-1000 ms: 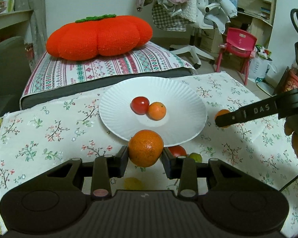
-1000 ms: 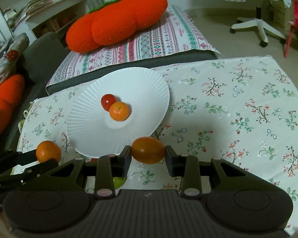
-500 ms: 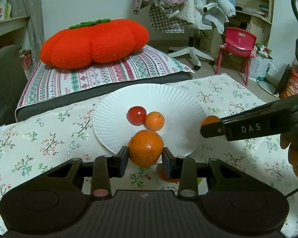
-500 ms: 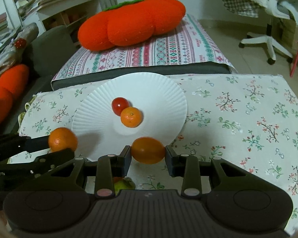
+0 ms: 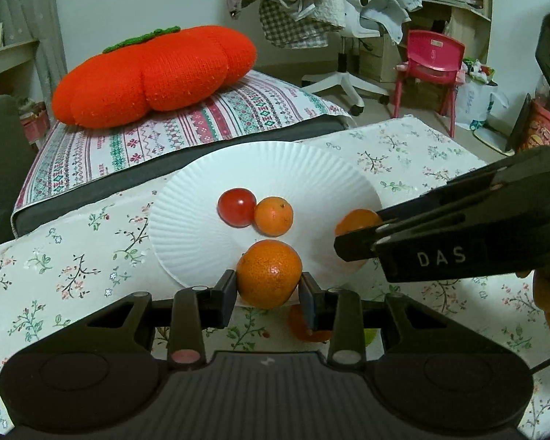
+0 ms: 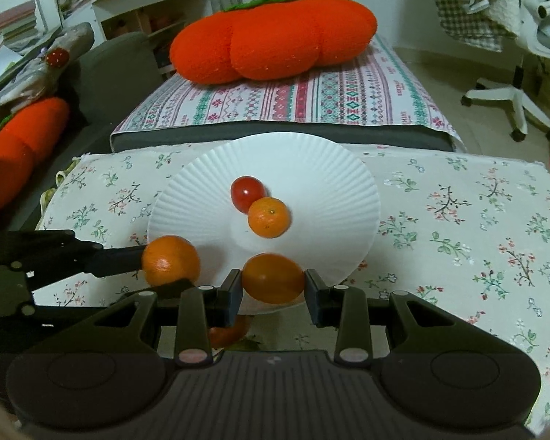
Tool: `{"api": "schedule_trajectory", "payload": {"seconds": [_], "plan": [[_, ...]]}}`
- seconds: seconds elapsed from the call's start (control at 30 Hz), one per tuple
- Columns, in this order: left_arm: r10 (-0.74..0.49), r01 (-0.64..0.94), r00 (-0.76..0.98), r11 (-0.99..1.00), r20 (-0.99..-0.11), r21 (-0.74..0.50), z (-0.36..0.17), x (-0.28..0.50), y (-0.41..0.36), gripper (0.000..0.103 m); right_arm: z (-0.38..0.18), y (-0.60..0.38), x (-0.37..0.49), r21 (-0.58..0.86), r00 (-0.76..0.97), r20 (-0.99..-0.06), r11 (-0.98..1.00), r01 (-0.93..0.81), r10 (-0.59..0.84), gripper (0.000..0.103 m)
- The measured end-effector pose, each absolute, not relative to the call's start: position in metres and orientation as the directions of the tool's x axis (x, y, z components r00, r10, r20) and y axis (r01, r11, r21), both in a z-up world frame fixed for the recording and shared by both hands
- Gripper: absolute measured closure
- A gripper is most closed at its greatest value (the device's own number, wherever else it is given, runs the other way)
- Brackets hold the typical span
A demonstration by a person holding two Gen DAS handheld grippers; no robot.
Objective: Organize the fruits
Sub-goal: 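Lower the orange and tomato onto the white plate and open both tools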
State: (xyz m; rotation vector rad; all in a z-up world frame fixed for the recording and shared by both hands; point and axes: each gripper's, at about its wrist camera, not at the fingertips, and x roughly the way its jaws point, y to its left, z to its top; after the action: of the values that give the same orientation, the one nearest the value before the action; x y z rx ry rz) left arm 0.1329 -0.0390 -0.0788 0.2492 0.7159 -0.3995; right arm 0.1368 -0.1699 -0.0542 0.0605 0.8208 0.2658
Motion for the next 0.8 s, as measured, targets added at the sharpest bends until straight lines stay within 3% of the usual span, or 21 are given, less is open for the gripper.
{"api": "schedule_trajectory", "payload": {"seconds": [0.47, 0.8], "plan": [[-0.308, 0.425, 0.675, 0.905, -0.67, 0.013, -0.078, 0.138, -0.027, 0.075, -0.056, -0.177, 0.14, 0.189, 0.655, -0.704, 0.962, -0.197, 0.272, 0.067], [-0.263, 0.333, 0.697, 0.943, -0.666, -0.025, -0.061, 0.132, 0.007, 0.073, -0.037, -0.22, 0.141, 0.299, 0.682, -0.683, 0.952, -0.065, 0.261, 0.062]]}}
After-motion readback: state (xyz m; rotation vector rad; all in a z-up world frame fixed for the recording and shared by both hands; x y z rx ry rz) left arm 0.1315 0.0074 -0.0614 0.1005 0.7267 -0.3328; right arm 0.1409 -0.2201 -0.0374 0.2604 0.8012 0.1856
